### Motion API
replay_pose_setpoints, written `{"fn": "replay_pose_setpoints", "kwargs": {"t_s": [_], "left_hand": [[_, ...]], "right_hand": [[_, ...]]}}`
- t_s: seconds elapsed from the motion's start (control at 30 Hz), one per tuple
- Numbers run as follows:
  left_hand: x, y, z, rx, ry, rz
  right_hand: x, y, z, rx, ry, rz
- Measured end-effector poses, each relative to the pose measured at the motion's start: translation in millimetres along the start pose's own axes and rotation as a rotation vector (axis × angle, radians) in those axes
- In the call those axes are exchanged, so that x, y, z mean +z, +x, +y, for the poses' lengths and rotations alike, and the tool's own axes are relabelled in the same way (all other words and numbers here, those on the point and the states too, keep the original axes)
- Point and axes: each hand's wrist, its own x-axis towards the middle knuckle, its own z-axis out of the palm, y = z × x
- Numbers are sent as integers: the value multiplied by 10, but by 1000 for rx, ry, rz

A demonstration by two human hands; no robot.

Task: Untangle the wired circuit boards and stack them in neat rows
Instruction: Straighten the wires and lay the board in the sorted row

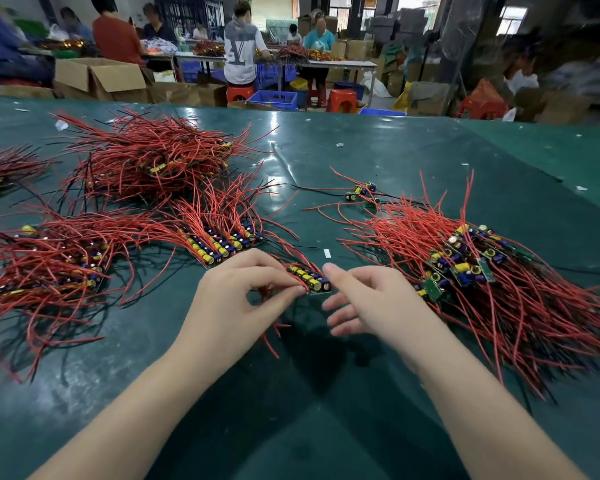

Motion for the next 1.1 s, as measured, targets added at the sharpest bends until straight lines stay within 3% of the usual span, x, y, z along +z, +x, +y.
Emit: {"fn": "replay_pose_setpoints", "kwargs": {"t_s": [0.23,0.5,0.73,1.1], "left_hand": [[46,-28,112,108,-98,-15],[-54,74,90,143,215,130],[-41,53,78,70,298,108],[-95,104,76,38,-1,86]], "right_hand": [[63,-59,14,-11,341,8],[-3,-52,-18,-192,275,-23],[-28,-66,-39,-191,480,-139],[-83,-138,-108,-260,331,-258]]}}
